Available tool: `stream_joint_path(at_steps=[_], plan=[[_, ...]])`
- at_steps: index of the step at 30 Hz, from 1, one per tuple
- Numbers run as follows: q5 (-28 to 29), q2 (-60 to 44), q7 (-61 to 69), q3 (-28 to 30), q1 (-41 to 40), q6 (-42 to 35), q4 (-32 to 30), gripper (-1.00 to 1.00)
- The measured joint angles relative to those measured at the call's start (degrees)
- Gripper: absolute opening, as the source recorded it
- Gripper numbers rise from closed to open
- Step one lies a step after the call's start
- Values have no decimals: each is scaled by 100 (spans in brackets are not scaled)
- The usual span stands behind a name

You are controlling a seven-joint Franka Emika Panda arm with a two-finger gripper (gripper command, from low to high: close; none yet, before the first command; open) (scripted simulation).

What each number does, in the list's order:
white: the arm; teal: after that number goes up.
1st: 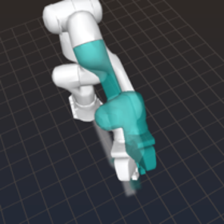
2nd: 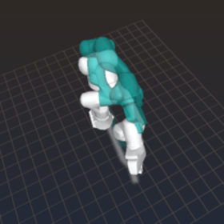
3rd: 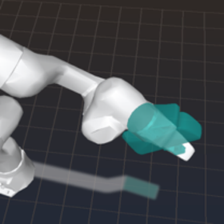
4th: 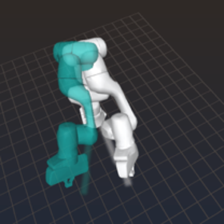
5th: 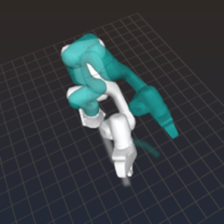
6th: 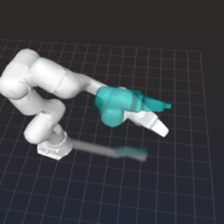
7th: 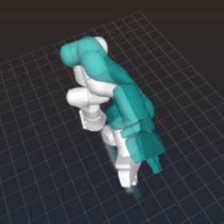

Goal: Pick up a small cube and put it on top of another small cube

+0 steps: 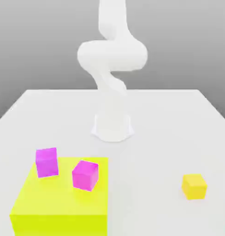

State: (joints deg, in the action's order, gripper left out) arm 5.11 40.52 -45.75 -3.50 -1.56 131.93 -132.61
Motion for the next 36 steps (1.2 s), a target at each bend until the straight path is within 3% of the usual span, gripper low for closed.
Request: stream_joint_path(at_steps=[11,19,28,36], plan=[[2060,-2427,201,-1092,-364,-13,-349,0],[2940,-3981,767,-1375,-170,171,-648,0],[3033,-5096,1991,-1749,60,948,-1106,0],[2125,-5261,3711,-2703,-103,2097,-1623,0]])
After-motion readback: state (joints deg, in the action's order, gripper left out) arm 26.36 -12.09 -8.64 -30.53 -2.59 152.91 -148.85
